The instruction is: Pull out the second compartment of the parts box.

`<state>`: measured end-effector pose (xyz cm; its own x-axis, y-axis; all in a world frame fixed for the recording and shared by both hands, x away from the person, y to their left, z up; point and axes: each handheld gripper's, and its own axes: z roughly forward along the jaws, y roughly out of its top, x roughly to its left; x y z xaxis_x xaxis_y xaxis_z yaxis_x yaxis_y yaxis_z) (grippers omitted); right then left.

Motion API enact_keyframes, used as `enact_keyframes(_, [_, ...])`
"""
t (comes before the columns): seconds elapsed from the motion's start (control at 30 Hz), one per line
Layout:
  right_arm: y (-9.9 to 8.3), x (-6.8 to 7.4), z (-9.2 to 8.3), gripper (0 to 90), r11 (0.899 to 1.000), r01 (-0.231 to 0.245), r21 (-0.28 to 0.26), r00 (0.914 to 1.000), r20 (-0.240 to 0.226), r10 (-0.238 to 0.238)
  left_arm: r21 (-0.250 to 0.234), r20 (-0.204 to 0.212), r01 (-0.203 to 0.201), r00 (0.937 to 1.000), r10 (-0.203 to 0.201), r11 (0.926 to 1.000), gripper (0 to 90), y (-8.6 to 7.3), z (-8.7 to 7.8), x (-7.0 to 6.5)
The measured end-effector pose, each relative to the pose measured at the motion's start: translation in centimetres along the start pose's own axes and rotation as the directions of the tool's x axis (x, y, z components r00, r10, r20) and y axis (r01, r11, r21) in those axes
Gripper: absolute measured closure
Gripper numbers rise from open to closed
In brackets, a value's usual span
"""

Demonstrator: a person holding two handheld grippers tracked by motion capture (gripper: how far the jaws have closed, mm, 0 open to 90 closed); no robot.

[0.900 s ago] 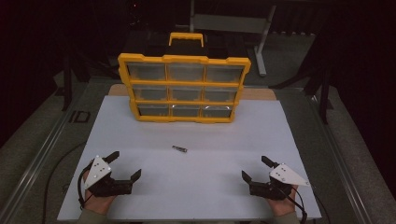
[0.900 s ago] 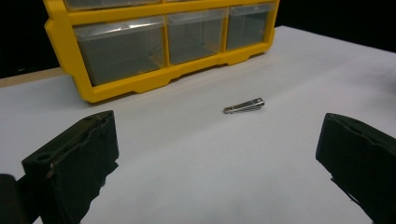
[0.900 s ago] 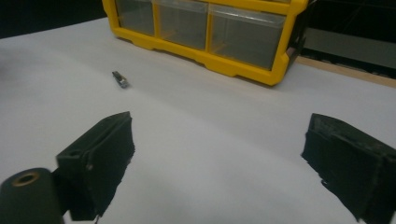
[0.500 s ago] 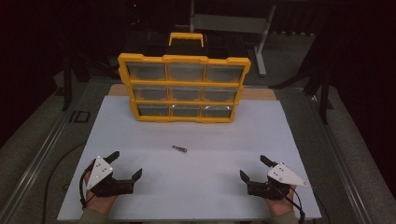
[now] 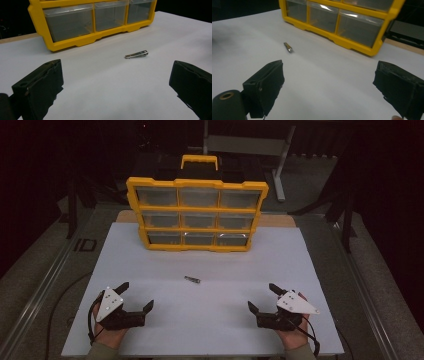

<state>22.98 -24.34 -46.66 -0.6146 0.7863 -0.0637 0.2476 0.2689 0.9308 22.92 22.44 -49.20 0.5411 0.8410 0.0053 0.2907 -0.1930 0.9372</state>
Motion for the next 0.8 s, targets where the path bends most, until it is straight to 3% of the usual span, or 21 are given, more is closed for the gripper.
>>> enact_keyframes(0.5, [3.6,1.6,2.4,8.0,0.997,0.07,0.02,0.9975,0.0,-0.07,0.017,0.006,-0.007,1.0,0.007,0.9998,0.0,-0.1,0.3,-0.2])
enact_keyframes(0.63, [4.7,2.2,3.2,8.0,0.995,0.097,0.012,0.9949,0.026,-0.097,0.017,0.006,-0.009,0.9999,0.009,0.9998,0.0,-0.1,0.3,-0.2])
enact_keyframes(0.8, [5.7,2.6,4.0,8.0,0.992,0.121,0.028,0.9923,0.026,-0.121,0.022,0.007,-0.013,0.9999,0.013,0.9997,0.0,-0.1,0.4,-0.2])
